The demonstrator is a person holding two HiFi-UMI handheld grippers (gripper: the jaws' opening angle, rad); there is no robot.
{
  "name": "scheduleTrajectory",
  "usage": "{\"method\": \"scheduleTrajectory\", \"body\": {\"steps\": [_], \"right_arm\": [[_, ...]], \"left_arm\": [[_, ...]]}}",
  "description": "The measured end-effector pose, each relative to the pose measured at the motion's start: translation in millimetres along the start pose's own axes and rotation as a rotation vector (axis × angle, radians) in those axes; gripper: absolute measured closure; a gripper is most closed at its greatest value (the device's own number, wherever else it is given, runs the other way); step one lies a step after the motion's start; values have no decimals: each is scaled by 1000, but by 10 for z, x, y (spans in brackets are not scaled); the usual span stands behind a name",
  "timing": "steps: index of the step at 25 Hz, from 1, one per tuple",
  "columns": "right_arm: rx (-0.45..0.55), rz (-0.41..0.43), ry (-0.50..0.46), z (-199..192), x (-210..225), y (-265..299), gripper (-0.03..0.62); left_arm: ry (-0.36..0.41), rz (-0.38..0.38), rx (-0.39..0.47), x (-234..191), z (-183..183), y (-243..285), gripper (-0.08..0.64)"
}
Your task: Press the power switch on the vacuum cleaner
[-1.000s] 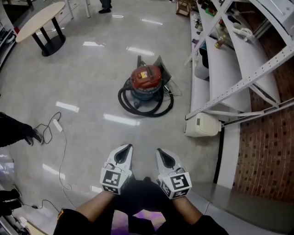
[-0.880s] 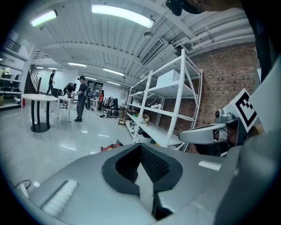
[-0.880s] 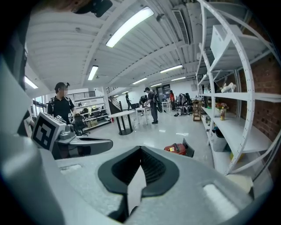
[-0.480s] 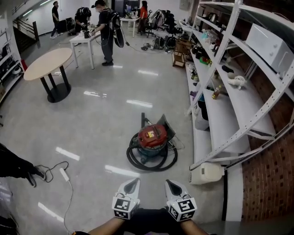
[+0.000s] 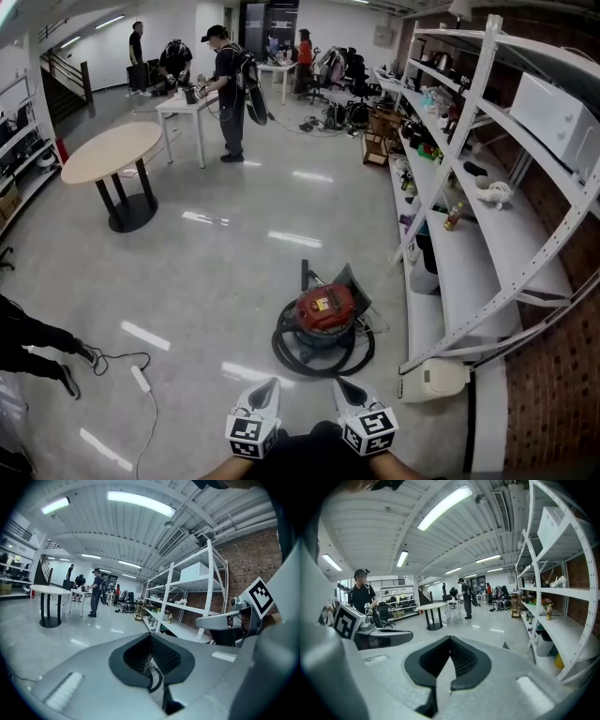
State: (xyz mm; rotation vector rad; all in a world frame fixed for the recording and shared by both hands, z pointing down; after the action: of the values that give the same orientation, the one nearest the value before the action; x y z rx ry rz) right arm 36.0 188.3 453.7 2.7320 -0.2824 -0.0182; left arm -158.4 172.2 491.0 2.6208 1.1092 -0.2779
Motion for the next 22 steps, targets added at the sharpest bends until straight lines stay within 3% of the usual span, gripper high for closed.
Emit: {"method": "scheduleTrajectory", "body": {"steps": [8, 12, 22], "right_arm": [[-9, 36, -14, 66, 9, 259, 601], [-15, 62, -14, 138, 45, 479, 601], [-54, 124, -10, 330, 411, 1185, 601]], "left_arm": [[-11, 38, 4, -163, 18, 65, 545], [-37, 77, 10, -252, 217, 141, 545], [-19, 132, -22, -576, 338, 767, 545]]}}
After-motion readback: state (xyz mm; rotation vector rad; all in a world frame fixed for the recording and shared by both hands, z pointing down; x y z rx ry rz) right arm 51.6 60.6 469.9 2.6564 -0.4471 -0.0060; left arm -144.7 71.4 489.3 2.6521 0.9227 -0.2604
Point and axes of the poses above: the fingertips, and each gripper's own axes: y forward along the fingers, x to its right, z out of its top, the point moved 7 cm from there along -y, backward along the fingers, and after that the axes turned 13 degrees about -z, right-handed, at the moved point
